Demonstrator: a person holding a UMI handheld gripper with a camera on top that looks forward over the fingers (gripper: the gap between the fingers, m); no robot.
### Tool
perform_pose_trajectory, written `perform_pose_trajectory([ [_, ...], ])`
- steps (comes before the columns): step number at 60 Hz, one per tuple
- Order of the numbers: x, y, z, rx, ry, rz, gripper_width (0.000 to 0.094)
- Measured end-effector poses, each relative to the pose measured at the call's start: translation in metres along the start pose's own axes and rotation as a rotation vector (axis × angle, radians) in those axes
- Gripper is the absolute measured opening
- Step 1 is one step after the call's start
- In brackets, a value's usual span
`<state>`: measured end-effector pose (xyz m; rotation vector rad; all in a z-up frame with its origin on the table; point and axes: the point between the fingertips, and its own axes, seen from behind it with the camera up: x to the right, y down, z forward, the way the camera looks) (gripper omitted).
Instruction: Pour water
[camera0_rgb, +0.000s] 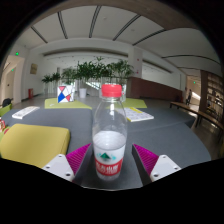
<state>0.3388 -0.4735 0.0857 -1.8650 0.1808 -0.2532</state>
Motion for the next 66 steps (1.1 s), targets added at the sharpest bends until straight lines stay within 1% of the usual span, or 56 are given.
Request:
perform_pose_trajectory([
  [2, 0.002, -0.001, 0.015, 0.011, -0.002, 0.012, 0.0808],
  [3, 0.002, -0.002, 0.033, 0.015, -0.006, 0.016, 0.0808],
  [4, 0.0, -0.001, 0.03, 0.017, -0.009, 0.02, 0.0787],
  [9, -0.002, -0.007, 0.034, 0.052, -0.027, 0.022, 0.0541],
  [10, -0.002, -0.009, 0.034, 0.061, -0.029, 0.023, 0.0527],
  [11, -0.004, -0.011, 0.042, 0.067, -0.03, 0.021, 0.0538],
  [12, -0.005, -0.01, 0.042, 0.065, -0.029, 0.014, 0.0492],
  [13, -0.005, -0.01, 0.042, 0.066, -0.025, 0.006, 0.0482],
  [14, -0.005, -0.01, 0.041, 0.068, -0.021, 0.0, 0.0495],
  [15, -0.005, -0.011, 0.04, 0.072, -0.015, -0.003, 0.0446],
  [16, -0.004, -0.011, 0.039, 0.075, -0.005, -0.004, 0.0428],
  [17, -0.004, -0.012, 0.039, 0.077, 0.006, -0.004, 0.044],
  [18, -0.003, -0.012, 0.037, 0.076, 0.017, -0.004, 0.0385],
  [20, -0.002, -0.012, 0.035, 0.071, 0.036, -0.009, 0.0347],
  [28, 0.004, -0.02, 0.027, 0.056, 0.082, -0.048, 0.0342],
  [33, 0.01, -0.04, 0.016, 0.06, 0.123, -0.082, 0.034],
  [38, 0.017, -0.072, 0.004, 0.08, 0.165, -0.114, 0.0342],
  [45, 0.015, -0.136, -0.022, 0.135, 0.244, -0.224, 0.0342],
  [53, -0.008, -0.219, -0.051, 0.216, 0.329, -0.388, 0.0343],
  [61, -0.072, -0.299, -0.09, 0.314, 0.409, -0.597, 0.0342],
  [62, -0.072, -0.303, -0.084, 0.323, 0.409, -0.616, 0.0341],
  [66, -0.118, -0.334, -0.103, 0.355, 0.424, -0.708, 0.0343],
])
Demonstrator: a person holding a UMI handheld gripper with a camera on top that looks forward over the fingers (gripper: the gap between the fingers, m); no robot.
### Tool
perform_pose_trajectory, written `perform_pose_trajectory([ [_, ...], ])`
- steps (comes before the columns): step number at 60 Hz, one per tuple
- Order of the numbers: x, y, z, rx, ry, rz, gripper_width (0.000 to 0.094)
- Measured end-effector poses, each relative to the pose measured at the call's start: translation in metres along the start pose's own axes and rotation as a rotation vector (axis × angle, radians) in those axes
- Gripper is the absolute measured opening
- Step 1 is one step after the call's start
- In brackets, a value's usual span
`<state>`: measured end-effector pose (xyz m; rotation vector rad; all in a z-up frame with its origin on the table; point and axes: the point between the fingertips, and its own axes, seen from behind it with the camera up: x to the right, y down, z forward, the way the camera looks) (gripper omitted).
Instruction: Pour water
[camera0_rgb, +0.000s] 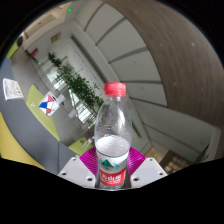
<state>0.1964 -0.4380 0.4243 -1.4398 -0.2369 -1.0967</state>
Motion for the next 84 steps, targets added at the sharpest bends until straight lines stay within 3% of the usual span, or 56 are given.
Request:
perform_pose_trajectory([
  [11, -0.06, -0.131, -0.032, 0.163, 0.005, -0.246, 0.0342],
  [26, -0.223, -0.272, -0.092, 0.437, -0.041, -0.604, 0.0342],
  [34, -0.327, -0.316, -0.123, 0.579, -0.072, -0.815, 0.0339],
  [47, -0.47, -0.343, -0.177, 0.781, -0.11, -1.086, 0.034],
  [56, -0.527, -0.338, -0.186, 0.818, -0.102, -1.26, 0.0339],
  [72, -0.546, -0.33, -0.187, 0.822, -0.105, -1.281, 0.0339],
  [78, -0.541, -0.337, -0.192, 0.837, -0.146, -1.183, 0.0339],
  [84, -0.519, -0.35, -0.197, 0.788, -0.232, -0.933, 0.034],
])
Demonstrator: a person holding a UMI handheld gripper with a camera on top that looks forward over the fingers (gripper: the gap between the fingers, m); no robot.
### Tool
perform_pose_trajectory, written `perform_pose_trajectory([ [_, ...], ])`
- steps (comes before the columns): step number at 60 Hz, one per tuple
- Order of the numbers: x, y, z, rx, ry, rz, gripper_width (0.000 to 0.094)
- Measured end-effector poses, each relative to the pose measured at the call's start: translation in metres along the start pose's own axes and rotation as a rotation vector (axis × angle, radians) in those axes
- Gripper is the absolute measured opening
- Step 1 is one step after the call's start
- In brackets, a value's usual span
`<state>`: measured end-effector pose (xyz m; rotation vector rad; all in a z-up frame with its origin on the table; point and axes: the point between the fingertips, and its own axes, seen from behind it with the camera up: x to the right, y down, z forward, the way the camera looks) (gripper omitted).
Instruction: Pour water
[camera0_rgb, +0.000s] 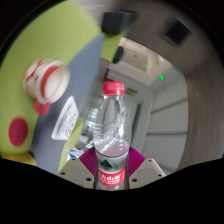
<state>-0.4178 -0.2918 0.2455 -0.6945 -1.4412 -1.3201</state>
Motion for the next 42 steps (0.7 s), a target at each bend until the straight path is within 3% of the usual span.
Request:
perform_pose_trajectory([
  [14, 0.046, 0.012, -0.018, -0.077, -0.04, 1.091, 0.0342],
  [21, 0.031, 0.009, -0.026, -0.141, -0.142, 1.573, 0.0341],
  [42, -0.128, -0.007, -0.04, -0.368, -0.329, 1.856, 0.0338],
])
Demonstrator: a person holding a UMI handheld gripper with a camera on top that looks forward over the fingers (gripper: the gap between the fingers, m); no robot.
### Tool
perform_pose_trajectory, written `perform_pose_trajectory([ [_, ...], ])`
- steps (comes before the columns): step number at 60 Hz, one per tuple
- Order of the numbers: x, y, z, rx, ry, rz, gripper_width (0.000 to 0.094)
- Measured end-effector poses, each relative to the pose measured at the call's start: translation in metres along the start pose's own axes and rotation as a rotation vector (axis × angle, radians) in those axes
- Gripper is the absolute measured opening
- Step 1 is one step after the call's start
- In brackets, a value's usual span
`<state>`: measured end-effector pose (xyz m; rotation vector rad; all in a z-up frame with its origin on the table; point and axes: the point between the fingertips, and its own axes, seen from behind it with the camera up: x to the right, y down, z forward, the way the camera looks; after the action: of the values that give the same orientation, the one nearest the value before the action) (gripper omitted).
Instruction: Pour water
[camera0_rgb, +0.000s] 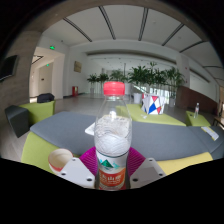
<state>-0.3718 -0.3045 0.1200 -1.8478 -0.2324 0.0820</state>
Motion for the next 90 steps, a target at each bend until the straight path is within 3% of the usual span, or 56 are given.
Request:
perform_pose_trajectory([
  [9, 0.002, 0.048, 0.006, -0.054, -0.001, 0.017, 0.0354],
  [11, 0.006, 0.045, 0.014, 0.002, 0.0, 0.019, 0.0341],
  [17, 0.007, 0.047, 0.008, 0.017, 0.006, 0.027, 0.0355],
  [20, 0.005, 0.048, 0.008, 0.019, 0.011, 0.027, 0.0455],
  [28, 0.01, 0.055, 0.001, -0.057, 0.025, 0.025, 0.0588],
  [33, 0.011, 0.057, -0.006, -0.096, 0.028, 0.035, 0.0878],
  [36, 0.012, 0.056, -0.022, -0.109, 0.046, 0.031, 0.0839],
  [53, 0.002, 0.035, -0.14, -0.153, 0.088, 0.048, 0.0856],
  [70, -0.027, 0.027, -0.283, -0.142, 0.08, 0.034, 0.0853],
  [90, -0.036, 0.022, -0.36, -0.131, 0.086, 0.116, 0.0852],
])
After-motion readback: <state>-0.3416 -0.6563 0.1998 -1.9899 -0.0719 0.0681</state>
